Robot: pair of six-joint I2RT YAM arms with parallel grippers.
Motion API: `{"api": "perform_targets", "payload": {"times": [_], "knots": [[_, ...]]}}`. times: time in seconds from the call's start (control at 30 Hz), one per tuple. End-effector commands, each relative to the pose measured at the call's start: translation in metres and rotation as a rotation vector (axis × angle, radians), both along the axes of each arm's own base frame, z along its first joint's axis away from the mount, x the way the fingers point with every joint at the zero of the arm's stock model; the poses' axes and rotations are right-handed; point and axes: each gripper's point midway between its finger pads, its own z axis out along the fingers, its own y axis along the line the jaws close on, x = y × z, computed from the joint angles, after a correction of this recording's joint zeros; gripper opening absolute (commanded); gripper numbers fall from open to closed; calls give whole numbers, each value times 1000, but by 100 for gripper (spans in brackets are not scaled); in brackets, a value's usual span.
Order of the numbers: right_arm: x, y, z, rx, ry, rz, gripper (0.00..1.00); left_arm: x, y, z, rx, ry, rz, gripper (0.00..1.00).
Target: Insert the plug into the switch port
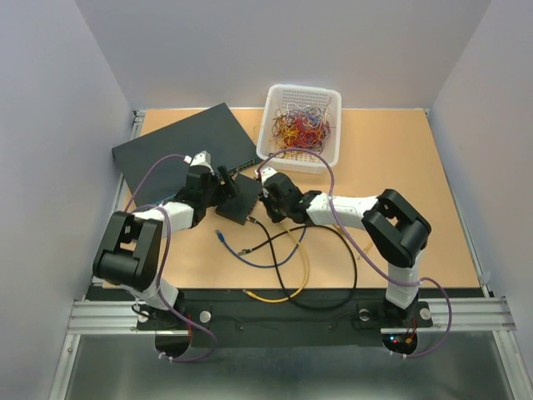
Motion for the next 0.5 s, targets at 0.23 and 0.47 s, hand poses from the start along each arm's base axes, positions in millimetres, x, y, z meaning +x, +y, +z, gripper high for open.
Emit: {"api": "perform_targets", "payload": {"times": [0.23,0.47], "knots": [[-4,46,5,47,82,164,0,35,-23,-10,-25,-34,-97,78],[-5,51,0,33,89,185,0,34,-28,-14,-33,-30,-116,75]]}}
